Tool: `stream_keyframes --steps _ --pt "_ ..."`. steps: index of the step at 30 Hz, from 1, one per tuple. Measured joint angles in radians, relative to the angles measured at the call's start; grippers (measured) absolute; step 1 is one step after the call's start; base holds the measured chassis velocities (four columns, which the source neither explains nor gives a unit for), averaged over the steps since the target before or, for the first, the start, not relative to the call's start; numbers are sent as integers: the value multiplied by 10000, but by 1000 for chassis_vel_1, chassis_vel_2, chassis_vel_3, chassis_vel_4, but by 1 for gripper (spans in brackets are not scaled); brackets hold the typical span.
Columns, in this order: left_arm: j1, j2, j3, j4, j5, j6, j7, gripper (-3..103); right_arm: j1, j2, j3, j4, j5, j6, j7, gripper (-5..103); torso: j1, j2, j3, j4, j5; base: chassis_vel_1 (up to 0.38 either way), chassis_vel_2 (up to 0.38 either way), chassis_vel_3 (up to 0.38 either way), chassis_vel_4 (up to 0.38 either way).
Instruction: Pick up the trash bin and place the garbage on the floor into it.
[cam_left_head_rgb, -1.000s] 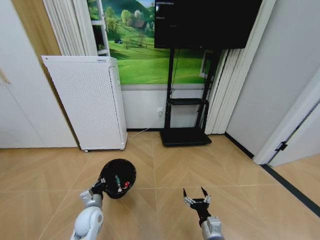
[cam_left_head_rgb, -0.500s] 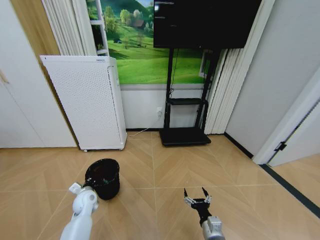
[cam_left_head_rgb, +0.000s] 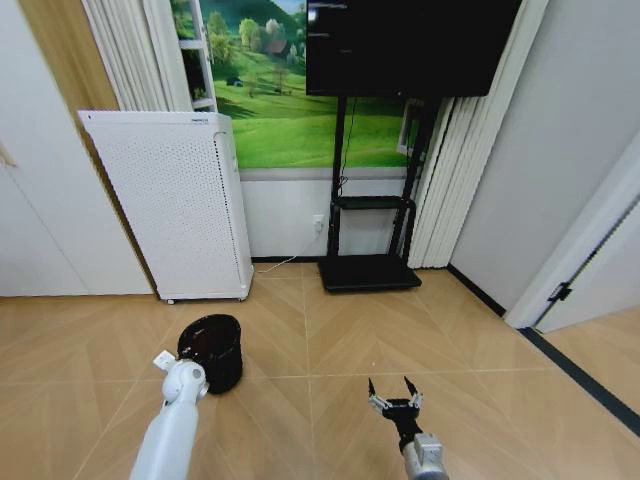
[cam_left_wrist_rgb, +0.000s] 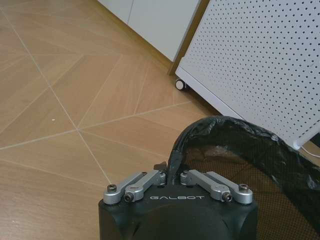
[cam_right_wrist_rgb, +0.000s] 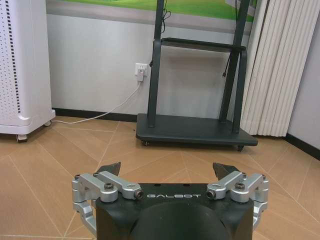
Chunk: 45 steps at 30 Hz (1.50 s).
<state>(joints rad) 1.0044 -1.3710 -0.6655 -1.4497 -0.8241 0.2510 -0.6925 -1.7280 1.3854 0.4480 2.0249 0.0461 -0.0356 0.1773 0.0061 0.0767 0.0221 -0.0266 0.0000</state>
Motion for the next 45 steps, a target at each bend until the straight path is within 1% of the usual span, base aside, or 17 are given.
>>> stream_keyframes --steps 1,5,7,9,16,17,19,20,22,23,25,26,28,29,32,38,45 --pt "-1 9 -1 54 139 -32 8 14 44 6 0 -43 -13 0 -2 100 -1 1 -2 -1 4 0 0 0 0" --pt "-18 27 -9 133 372 -99 103 24 74 -21 11 -149 -45 42 -108 100 0 1 -1 2 0 0 0 0 0" --pt "-38 58 -14 133 438 -118 168 35 73 -37 16 -238 -65 105 -167 100 0 1 -2 0 1 0 0 0 0" --pt "-44 70 -15 131 455 -123 192 35 74 -34 17 -266 -67 115 -179 100 0 0 -1 -1 0 0 0 0 0" --pt "58 155 31 -203 861 -99 537 68 242 -35 17 -343 5 136 -224 100 0 0 -1 -1 0 0 0 0 0" --pt "58 155 31 -203 861 -99 537 68 242 -35 17 -343 5 136 -224 100 0 0 -1 -1 0 0 0 0 0" --pt "595 245 114 -1097 1678 183 1304 79 329 -34 47 -343 122 113 -274 100 0 1 -1 -4 2 0 0 0 0" --pt "595 245 114 -1097 1678 183 1304 79 329 -34 47 -343 122 113 -274 100 0 1 -1 -4 2 0 0 0 0" --pt "1193 327 174 -1896 2490 296 2281 89 346 -40 89 -331 285 69 -285 100 0 1 0 0 0 0 0 0 0" --pt "1193 327 174 -1896 2490 296 2281 89 346 -40 89 -331 285 69 -285 100 0 1 0 0 0 0 0 0 0" --pt "2027 426 205 -2896 3404 277 3727 98 381 -40 147 -286 547 -53 -264 100 0 1 -1 1 2 0 0 0 0" --pt "2027 426 205 -2896 3404 277 3727 98 381 -40 147 -286 547 -53 -264 100 0 1 -1 1 2 0 0 0 0" --pt "3023 474 271 -3927 3915 196 5361 100 496 -20 209 -279 796 -136 -180 100 0 1 -2 1 1 0 0 0 0" --pt "3023 474 271 -3927 3915 196 5361 100 496 -20 209 -279 796 -136 -180 100 0 1 -2 1 1 0 0 0 0" --pt "4094 526 323 -4827 4581 54 7161 100 808 70 370 -430 1166 -197 -50 100 0 2 -1 0 1 0 0 0 0" --pt "4801 747 403 -5465 4944 -15 8074 100 1458 88 639 -695 1759 -259 -91 100 -1 1 -1 -1 1 0 0 0 0" --pt "4919 1025 372 -5920 4718 300 8125 100 2769 49 973 -841 2124 -775 -1184 100 0 1 0 -1 1 0 0 0 0"
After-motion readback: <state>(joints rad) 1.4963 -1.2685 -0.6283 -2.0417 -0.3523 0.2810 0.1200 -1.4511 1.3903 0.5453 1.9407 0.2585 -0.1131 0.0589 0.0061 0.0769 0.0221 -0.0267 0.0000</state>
